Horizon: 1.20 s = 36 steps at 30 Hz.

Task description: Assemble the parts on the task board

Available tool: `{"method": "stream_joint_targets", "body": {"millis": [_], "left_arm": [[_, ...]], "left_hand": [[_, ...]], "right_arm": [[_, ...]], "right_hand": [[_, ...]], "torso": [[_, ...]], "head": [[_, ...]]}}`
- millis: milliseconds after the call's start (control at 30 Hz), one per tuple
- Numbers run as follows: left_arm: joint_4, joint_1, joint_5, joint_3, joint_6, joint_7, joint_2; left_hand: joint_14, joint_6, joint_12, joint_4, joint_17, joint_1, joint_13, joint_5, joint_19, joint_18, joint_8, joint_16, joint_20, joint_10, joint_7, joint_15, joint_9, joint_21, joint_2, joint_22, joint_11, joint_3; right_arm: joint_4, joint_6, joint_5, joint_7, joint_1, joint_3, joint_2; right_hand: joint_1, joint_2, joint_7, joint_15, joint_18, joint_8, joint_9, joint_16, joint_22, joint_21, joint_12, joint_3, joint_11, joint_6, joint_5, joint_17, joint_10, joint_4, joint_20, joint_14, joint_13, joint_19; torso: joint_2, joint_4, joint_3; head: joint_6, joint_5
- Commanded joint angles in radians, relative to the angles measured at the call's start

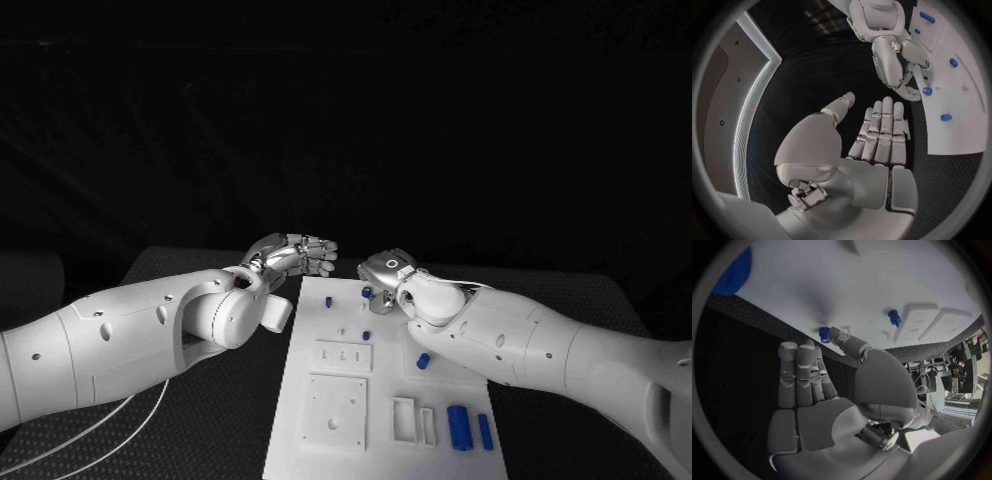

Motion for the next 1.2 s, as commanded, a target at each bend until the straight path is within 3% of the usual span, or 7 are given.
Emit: {"method": "stream_joint_targets", "body": {"millis": [33,200,333,567,667,900,1200], "left_arm": [[0.000,0.001,-0.005,0.001,0.013,0.005,0.000],[0.000,0.001,-0.005,0.001,0.013,0.005,-0.004],[0.001,0.002,-0.005,0.001,0.012,0.007,-0.010],[0.009,0.005,-0.006,0.001,0.013,0.009,-0.028],[0.007,0.004,-0.006,0.001,0.014,0.009,-0.030],[0.000,0.004,-0.006,0.000,0.013,0.012,-0.036],[0.000,0.004,-0.006,0.000,0.016,0.011,-0.039]], "left_hand": [[0.000,-0.002,-0.004,-0.006,0.001,-0.009,-0.002,-0.006,-0.005,0.017,-0.006,-0.004,0.005,-0.002,0.003,0.006,0.000,0.001,0.002,0.019,0.007,-0.001],[0.000,-0.002,-0.004,-0.007,0.002,-0.009,-0.002,-0.006,-0.005,0.017,-0.006,-0.004,0.005,-0.002,0.003,0.006,0.000,0.001,0.002,0.019,0.007,-0.001],[0.000,-0.002,-0.004,-0.007,0.002,-0.009,-0.002,-0.006,-0.005,0.017,-0.006,-0.004,0.005,-0.002,0.003,0.006,0.000,0.001,0.002,0.019,0.007,0.000],[0.009,0.001,-0.003,-0.011,0.006,-0.011,0.000,-0.006,-0.002,0.018,-0.004,-0.001,0.004,0.003,0.003,0.004,0.002,0.004,0.003,0.020,0.007,0.004],[0.011,0.003,-0.002,-0.013,0.007,-0.013,0.000,-0.006,-0.002,0.018,-0.003,-0.001,0.004,0.006,0.002,0.004,0.003,0.005,0.004,0.020,0.006,0.005],[0.010,0.004,-0.002,-0.014,0.007,-0.014,0.000,-0.006,-0.002,0.018,-0.003,-0.002,0.004,0.007,0.001,0.004,0.003,0.005,0.004,0.020,0.005,0.006],[0.009,0.004,-0.003,-0.015,0.008,-0.015,0.000,-0.006,-0.002,0.018,-0.003,-0.003,0.004,0.007,0.001,0.004,0.003,0.005,0.004,0.020,0.005,0.007]], "right_arm": [[0.008,-0.015,0.007,-0.001,0.000,0.000,-0.007],[0.039,-0.051,0.011,-0.001,0.000,0.000,-0.032],[0.126,-0.065,0.031,0.002,0.009,0.003,-0.094],[0.266,-0.035,0.107,0.020,0.026,0.047,-0.223],[0.293,-0.021,0.143,0.037,0.032,0.053,-0.273],[0.250,0.003,0.186,0.058,0.032,0.054,-0.312],[0.185,0.023,0.194,0.070,0.023,0.053,-0.317]], "right_hand": [[0.001,-0.013,0.000,0.008,0.064,-0.004,0.000,-0.004,0.005,-0.007,0.003,0.000,0.000,-0.011,0.002,-0.002,-0.010,0.005,0.004,0.002,-0.002,0.000],[0.003,-0.015,0.001,0.009,0.064,-0.003,0.001,-0.003,0.005,-0.008,0.004,0.001,0.000,-0.011,0.002,-0.003,-0.009,0.008,0.005,0.003,-0.003,0.001],[0.011,-0.019,0.002,0.008,0.064,0.004,0.003,-0.001,0.004,-0.008,0.011,0.008,0.000,-0.002,0.002,-0.005,0.003,0.014,0.004,0.006,-0.001,0.004],[0.009,-0.027,-0.002,0.002,0.064,0.015,0.009,0.006,0.006,-0.004,0.018,0.008,-0.007,0.012,0.001,-0.010,0.029,0.032,0.006,0.015,0.001,0.018],[-0.005,-0.039,-0.002,-0.005,0.064,0.019,0.011,0.007,0.008,-0.003,0.027,-0.010,-0.014,0.014,0.001,-0.013,0.053,0.041,0.007,0.016,0.007,0.019],[-0.026,-0.045,0.004,-0.011,0.064,0.020,0.012,0.008,0.010,-0.005,0.029,-0.047,-0.020,0.014,0.002,-0.019,0.068,0.042,0.005,0.014,0.013,0.016],[-0.042,-0.047,0.005,-0.004,0.064,0.009,0.006,0.007,0.012,-0.012,0.009,-0.078,-0.013,-0.006,0.002,-0.026,0.043,0.032,0.004,0.006,0.009,0.007]], "torso": [[0.000,0.0004,-0.0002],[0.000,-0.0002,0.0003],[-0.002,-0.0041,0.0009],[-0.004,-0.0196,0.0041],[-0.007,-0.0269,0.0074],[-0.014,-0.0441,0.0164],[-0.015,-0.0518,0.0236]], "head": [[0.000,0.001],[0.002,0.001],[0.009,0.000],[0.025,0.003],[0.026,0.006],[0.032,0.017],[0.026,0.016]]}}
